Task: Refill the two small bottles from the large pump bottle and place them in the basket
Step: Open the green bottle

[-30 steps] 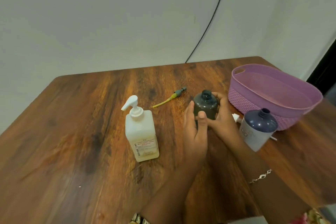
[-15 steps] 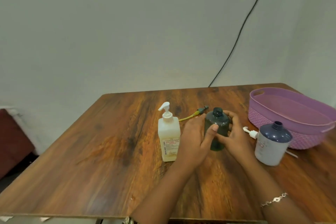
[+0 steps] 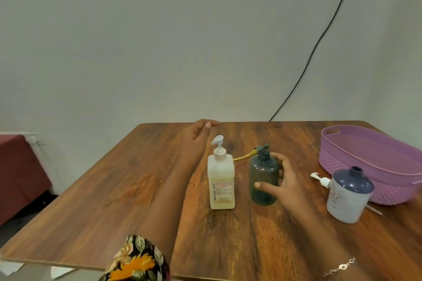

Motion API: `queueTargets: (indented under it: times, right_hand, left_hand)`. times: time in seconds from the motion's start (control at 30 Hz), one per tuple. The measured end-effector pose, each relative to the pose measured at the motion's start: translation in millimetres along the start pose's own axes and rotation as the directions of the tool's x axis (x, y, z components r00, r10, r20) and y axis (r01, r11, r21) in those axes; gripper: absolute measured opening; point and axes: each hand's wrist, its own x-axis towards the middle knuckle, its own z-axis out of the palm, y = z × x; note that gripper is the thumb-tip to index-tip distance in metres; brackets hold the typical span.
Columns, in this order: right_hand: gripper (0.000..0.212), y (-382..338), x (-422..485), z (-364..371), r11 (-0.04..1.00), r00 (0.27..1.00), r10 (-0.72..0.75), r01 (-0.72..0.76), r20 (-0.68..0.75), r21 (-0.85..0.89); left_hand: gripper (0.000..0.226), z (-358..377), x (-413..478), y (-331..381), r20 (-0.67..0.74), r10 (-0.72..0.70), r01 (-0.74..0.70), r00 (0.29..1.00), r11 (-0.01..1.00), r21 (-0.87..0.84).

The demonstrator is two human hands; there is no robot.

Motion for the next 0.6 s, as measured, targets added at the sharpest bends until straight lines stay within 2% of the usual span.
queueTargets:
  times: [0.13, 0.23, 0.37, 0.5, 0.6]
  right_hand:
    - [0.077, -1, 0, 3, 0.999, 1.000, 0.002, -0.001, 0.021, -0.035]
    - [0.077, 1, -1, 5, 1.000, 0.999, 0.006, -0.005, 0.034, -0.026]
    - [0.075, 2, -1, 4, 1.000, 0.998, 0.026, -0.025, 0.058, -0.018]
    - [0.073, -1, -1, 10, 0.999, 0.998, 0.023, -0.021, 0.061, -0.033]
    - [0.071, -5, -1, 15, 0.997, 0.998, 0.008, -0.003, 0.060, -0.080]
  left_hand:
    - [0.028, -2, 13, -24, 0.238, -0.202, 0.243, 0.950, 0.957, -0.160]
    - [0.029, -1, 13, -38, 0.345, -0.208, 0.293, 0.915, 0.931, -0.216]
    - [0.027, -2, 13, -44, 0.410, -0.210, 0.353, 0.888, 0.881, -0.315]
    - [0.023, 0, 12, -46, 0.423, -0.232, 0.382, 0.876, 0.870, -0.313]
    - [0.016, 7, 11, -43, 0.374, -0.237, 0.353, 0.896, 0.893, -0.279]
